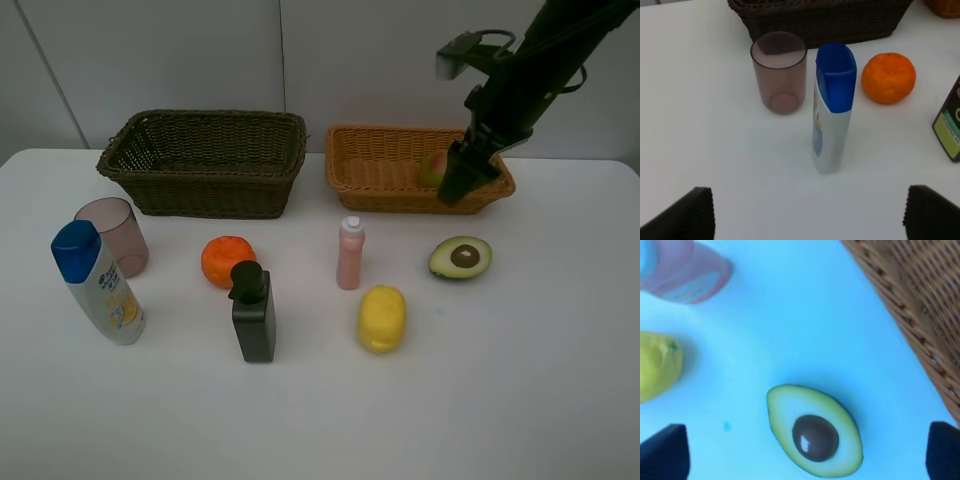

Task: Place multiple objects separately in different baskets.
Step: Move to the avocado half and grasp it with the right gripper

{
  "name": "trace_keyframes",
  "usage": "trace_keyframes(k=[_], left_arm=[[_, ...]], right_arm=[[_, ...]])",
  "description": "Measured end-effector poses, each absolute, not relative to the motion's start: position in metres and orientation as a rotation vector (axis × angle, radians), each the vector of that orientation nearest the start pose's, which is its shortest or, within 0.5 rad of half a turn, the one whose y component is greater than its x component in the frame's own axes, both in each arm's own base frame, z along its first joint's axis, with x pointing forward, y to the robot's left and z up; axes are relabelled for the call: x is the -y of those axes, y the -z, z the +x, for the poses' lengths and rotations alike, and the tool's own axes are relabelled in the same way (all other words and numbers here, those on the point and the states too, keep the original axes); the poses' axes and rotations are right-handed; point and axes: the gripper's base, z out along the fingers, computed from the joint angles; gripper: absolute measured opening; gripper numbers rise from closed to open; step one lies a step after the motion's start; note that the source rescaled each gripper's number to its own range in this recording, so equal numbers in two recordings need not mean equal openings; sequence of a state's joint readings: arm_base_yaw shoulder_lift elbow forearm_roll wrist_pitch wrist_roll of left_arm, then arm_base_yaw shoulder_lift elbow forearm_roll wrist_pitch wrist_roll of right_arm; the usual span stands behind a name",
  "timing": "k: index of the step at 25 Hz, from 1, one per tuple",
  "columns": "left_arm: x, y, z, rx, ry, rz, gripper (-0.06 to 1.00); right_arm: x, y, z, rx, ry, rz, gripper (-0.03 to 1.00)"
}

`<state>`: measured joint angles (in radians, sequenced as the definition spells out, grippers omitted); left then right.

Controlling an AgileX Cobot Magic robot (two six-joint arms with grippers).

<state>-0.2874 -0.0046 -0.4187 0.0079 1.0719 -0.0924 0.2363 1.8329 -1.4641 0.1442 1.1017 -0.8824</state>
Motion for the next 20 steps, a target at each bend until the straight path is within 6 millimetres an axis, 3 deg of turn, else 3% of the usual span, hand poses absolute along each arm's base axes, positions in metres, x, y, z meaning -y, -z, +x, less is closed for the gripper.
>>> trace_keyframes(k=[8, 15, 20], left_arm=[[0.0, -0.254, 0.003, -2.129, 0.213, 0.208, 1.0], [0.0, -0.254, 0.003, -2.129, 0.211, 0.208, 1.0], [0.0, -0.254, 0.003, -2.129, 0.211, 0.208, 1.0]], right_arm=[[-0.11, -0.242, 0.354, -2.417, 0.034, -1.722, 1.0], [-0.103, -0.201, 0.345, -2.357, 0.119, -1.811, 1.0], [-0.101, -0.184, 0.341, -2.285, 0.161, -1.842, 1.0]])
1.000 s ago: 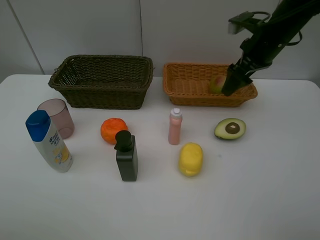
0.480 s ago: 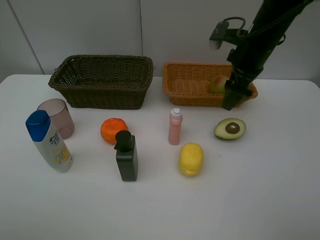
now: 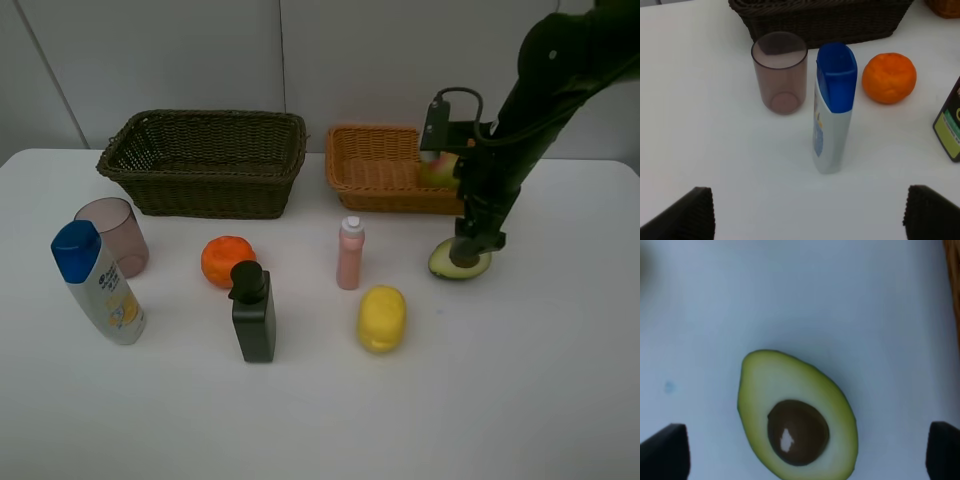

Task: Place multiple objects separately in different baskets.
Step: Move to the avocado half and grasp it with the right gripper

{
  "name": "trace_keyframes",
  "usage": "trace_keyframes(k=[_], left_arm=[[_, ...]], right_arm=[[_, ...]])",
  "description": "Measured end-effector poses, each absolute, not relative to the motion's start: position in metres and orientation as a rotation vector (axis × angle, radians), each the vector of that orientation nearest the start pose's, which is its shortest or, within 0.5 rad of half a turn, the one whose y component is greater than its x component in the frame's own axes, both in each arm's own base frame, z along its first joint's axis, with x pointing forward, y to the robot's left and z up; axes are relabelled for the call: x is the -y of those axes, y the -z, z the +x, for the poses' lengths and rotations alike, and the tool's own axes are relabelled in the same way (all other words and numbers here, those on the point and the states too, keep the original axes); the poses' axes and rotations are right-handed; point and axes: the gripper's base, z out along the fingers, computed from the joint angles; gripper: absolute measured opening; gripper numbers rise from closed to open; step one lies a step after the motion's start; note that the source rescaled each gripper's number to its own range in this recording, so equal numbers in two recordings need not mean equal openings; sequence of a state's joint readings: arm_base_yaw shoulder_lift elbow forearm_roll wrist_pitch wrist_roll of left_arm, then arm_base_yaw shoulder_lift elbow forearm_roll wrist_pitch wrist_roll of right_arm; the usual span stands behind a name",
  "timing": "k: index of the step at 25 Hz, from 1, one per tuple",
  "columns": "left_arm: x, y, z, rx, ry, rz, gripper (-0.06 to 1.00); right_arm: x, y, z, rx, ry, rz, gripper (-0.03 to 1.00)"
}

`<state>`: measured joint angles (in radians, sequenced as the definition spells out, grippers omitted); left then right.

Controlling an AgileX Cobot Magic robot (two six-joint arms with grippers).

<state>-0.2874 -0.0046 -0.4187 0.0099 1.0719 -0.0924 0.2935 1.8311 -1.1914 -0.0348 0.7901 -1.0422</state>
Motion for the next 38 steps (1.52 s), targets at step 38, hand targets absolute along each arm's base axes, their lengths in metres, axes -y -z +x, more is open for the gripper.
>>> trace_keyframes(k=[38], left_arm=[[0.0, -0.254, 0.003, -2.129, 0.211, 0.208, 1.0]], right_arm=[[-0.086, -0.124, 0.356, -2.334, 0.153, -1.94, 1.0]])
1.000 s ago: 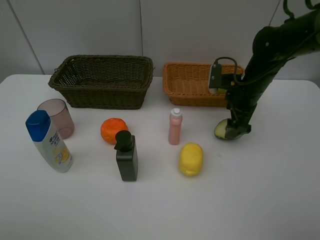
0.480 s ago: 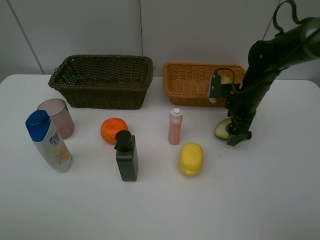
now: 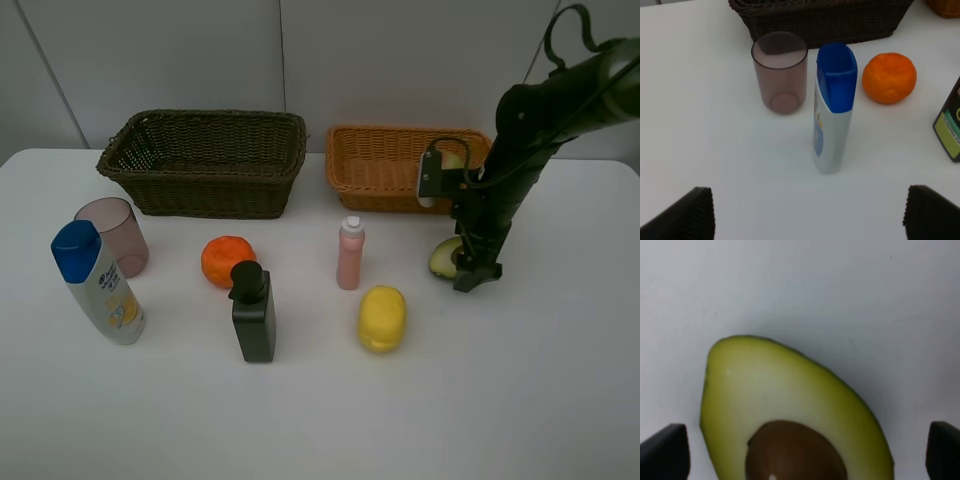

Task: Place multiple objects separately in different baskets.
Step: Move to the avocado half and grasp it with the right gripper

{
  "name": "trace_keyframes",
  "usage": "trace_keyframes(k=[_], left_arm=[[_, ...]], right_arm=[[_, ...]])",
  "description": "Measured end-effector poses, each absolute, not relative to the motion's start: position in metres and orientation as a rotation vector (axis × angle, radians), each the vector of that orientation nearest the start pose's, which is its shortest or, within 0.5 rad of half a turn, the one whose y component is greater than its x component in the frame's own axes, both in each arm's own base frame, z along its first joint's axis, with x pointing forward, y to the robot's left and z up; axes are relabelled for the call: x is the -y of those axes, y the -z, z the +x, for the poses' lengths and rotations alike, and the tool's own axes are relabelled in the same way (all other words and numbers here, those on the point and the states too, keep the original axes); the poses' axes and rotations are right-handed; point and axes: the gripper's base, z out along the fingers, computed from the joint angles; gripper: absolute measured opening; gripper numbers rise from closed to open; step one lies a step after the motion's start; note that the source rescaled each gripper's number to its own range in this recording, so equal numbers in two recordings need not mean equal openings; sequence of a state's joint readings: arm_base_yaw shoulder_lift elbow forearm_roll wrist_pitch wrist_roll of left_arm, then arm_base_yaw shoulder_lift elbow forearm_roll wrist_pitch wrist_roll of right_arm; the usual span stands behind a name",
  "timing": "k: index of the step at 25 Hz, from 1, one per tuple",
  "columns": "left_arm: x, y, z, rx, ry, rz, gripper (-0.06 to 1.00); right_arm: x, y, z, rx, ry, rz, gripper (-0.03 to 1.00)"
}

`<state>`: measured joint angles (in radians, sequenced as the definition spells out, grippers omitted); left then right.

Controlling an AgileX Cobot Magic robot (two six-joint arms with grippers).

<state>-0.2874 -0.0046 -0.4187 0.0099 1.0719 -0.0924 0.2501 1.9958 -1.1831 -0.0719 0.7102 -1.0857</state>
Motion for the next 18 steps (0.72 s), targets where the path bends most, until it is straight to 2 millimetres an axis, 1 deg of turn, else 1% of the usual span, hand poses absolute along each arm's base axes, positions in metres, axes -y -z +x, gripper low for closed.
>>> trace_keyframes(k=[5, 10, 18], left_arm=[[0.0, -0.254, 0.003, -2.129, 0.211, 0.208, 1.0], [0.0, -0.254, 0.003, -2.129, 0.211, 0.208, 1.0], [0.0, -0.254, 0.003, -2.129, 0.211, 0.208, 1.0]], right_arm=[[-0.086, -0.122, 0.356, -2.338, 0.15, -1.944, 1.0], [-0.086, -0.11, 0.355, -2.369, 0.122, -1.969, 1.0], [-0.087, -0.11, 0.356, -2.362, 0.127, -1.961, 1.0]])
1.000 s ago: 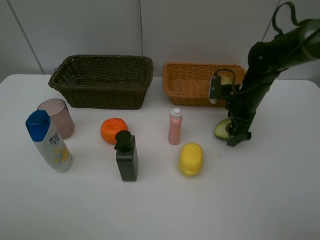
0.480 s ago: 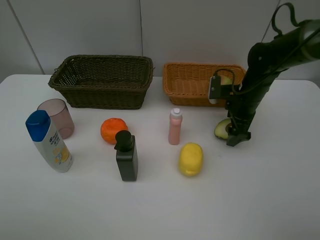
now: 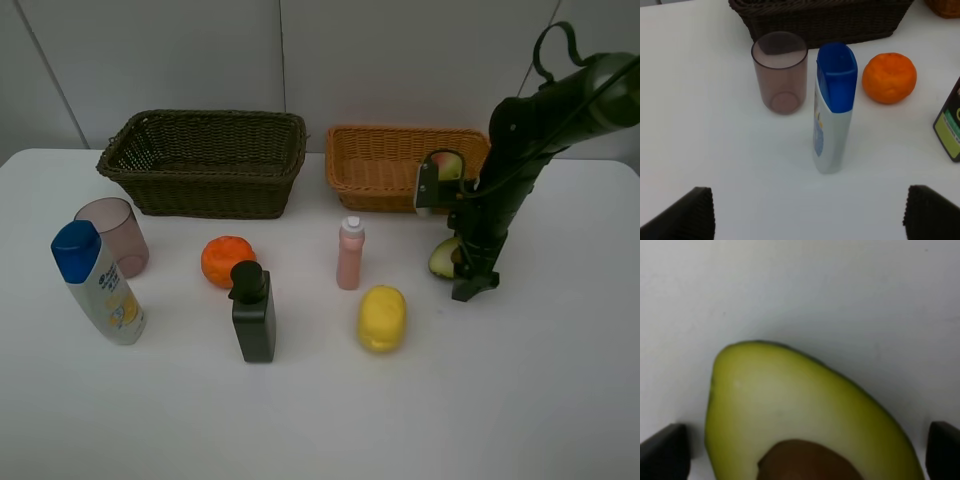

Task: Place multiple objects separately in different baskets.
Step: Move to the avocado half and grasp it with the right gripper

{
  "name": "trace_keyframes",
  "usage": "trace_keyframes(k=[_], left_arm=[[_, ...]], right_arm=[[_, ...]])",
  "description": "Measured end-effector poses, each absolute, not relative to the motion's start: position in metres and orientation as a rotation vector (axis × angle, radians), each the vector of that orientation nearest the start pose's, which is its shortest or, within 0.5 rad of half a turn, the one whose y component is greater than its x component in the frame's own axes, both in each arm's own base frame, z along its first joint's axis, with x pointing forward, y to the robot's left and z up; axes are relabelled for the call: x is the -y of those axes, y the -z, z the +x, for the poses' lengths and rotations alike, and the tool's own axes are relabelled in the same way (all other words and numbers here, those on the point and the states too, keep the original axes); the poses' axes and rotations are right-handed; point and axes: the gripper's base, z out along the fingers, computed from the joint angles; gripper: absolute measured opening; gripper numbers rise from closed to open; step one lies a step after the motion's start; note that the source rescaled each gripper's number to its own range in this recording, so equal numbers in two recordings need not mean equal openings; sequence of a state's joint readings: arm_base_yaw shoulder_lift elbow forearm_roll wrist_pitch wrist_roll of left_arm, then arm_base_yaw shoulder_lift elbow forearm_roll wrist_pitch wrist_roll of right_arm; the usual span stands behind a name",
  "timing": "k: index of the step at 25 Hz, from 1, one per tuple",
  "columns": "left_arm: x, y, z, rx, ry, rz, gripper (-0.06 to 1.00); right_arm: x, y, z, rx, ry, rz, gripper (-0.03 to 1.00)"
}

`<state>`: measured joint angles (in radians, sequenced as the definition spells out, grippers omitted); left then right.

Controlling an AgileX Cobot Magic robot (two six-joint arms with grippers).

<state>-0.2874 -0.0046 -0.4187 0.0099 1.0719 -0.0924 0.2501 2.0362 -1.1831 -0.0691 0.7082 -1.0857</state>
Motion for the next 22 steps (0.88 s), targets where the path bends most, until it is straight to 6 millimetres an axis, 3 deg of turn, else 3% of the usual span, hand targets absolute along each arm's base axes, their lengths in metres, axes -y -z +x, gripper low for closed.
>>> trace_keyframes(k=[15, 18, 22], left_arm=[[-0.0001, -0.2535, 0.0026, -2.129, 0.211, 0.208, 1.0], [-0.0001, -0.2535, 0.0026, -2.129, 0.211, 0.208, 1.0], [-0.0001, -0.2535, 0.0026, -2.129, 0.211, 0.208, 1.0]], right_arm=[[-0.0863, -0.1098, 0.3577, -2.338, 0.153, -1.964, 0.98], [-0.086, -0.1098, 0.3578, -2.335, 0.159, -1.97, 0.86], [-0.0862, -0.1098, 0.3572, -2.343, 0.15, -1.968, 0.51]])
